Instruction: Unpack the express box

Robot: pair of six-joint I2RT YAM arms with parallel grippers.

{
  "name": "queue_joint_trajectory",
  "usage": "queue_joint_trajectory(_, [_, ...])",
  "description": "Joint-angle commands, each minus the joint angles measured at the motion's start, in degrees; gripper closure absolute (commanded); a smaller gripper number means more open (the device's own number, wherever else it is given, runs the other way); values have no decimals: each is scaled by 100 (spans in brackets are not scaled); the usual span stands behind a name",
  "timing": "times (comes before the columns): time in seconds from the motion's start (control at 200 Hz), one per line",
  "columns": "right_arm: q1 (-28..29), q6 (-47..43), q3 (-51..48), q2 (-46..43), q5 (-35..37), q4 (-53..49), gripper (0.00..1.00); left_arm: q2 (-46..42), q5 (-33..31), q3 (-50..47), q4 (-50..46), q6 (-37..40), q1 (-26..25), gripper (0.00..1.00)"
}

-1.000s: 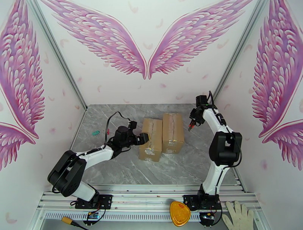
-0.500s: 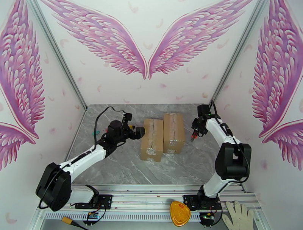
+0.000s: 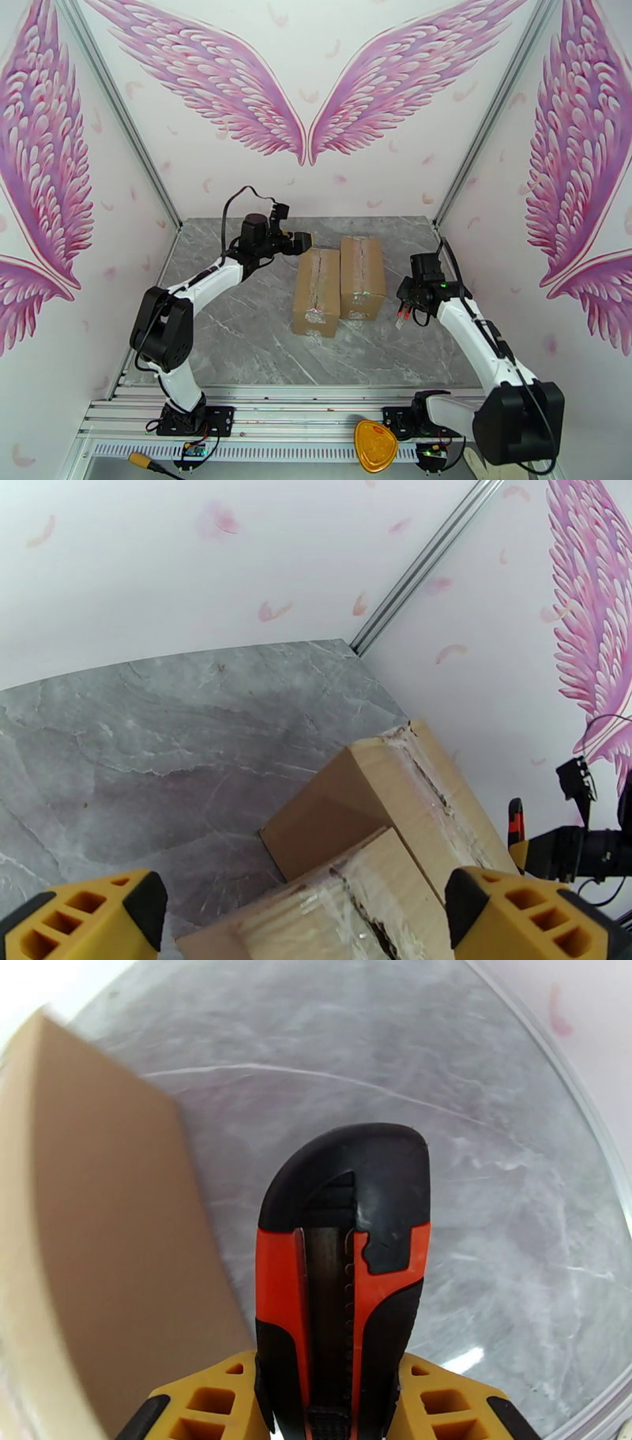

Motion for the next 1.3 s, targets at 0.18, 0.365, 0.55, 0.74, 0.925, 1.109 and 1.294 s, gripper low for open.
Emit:
queue_joint_trajectory(0.18, [1233,765,-439,-571,263,130,75,923,544,1224,-251,-186,79,1])
queue_joint_trajectory(0.365, [1750,906,-563,-499,374,720,76,1145,683,1370,-324,-174,88,2])
queue_joint_trajectory(0.55, [1770,888,-192,145,433,1092,77,977,645,966,-307,-182,213,4])
queue_joint_trajectory(0.74, [1761,485,569,1142,352,1346,77,175,118,70,-152,-198,437,1])
queue_joint_trajectory(0.925, [1749,-78,1571,2149,240,1311,76,-871,-365,-1076,-75,-279,653,1])
queue_joint_trajectory(1.109, [1652,-405,2219,2743,89,1333,76,-2113,-858,-2267,-217,-335,837,1])
queue_joint_trajectory(1.294, [1551,-581,3128,3369,-25,980,76,-2767,-1119,-2993,-259,-459,856,1])
